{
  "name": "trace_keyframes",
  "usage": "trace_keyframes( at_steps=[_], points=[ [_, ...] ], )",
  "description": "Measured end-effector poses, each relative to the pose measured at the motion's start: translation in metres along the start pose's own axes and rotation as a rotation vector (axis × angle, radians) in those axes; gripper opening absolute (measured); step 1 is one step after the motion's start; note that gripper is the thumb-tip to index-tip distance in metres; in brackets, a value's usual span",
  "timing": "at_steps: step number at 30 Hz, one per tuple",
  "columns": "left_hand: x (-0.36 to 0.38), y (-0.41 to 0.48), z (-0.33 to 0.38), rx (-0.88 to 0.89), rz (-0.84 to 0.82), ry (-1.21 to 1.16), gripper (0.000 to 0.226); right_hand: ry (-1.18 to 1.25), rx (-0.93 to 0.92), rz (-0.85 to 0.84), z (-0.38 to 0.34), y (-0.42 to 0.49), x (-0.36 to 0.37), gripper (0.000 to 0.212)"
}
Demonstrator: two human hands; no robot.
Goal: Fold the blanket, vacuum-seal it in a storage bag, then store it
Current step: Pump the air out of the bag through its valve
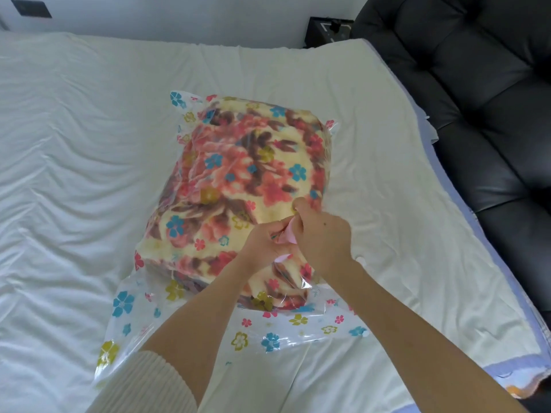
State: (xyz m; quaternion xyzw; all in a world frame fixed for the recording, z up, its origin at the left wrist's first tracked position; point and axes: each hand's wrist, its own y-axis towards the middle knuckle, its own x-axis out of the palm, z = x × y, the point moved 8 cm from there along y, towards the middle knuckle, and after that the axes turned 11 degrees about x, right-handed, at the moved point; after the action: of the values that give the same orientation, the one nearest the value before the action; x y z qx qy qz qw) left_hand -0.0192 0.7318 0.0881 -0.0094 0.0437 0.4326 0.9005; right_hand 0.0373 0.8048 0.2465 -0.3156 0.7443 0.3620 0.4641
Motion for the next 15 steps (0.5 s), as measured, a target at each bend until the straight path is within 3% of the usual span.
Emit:
trace_keyframes(
  at_steps=[3,6,8,11,13,15],
  points=[
    [-0.003,0.008,0.005,0.011,-0.013,-0.001,0.049,0.021,-0.092,0.083,-0.021,0.021,-0.065,0.033],
    [-0.002,0.01,0.005,0.014,-0.017,0.001,0.051,0.227,0.048,0.319,-0.011,0.016,-0.105,0.03],
    [0.004,0.004,0.004,0.01,-0.024,-0.006,0.05,0.205,0.118,0.205,0.005,-0.005,-0.054,0.027],
    [0.011,-0.003,0.005,0.027,-0.032,-0.015,0.044,0.035,0.073,0.032,0.009,-0.015,-0.007,0.029],
    [0.007,-0.001,0.007,0.028,-0.021,-0.03,0.052,0.012,0.019,0.022,0.0,-0.003,-0.038,0.029],
    [0.002,0.003,0.007,0.016,-0.019,-0.016,0.056,0.104,-0.036,0.185,-0.012,0.002,-0.089,0.027]
  ],
)
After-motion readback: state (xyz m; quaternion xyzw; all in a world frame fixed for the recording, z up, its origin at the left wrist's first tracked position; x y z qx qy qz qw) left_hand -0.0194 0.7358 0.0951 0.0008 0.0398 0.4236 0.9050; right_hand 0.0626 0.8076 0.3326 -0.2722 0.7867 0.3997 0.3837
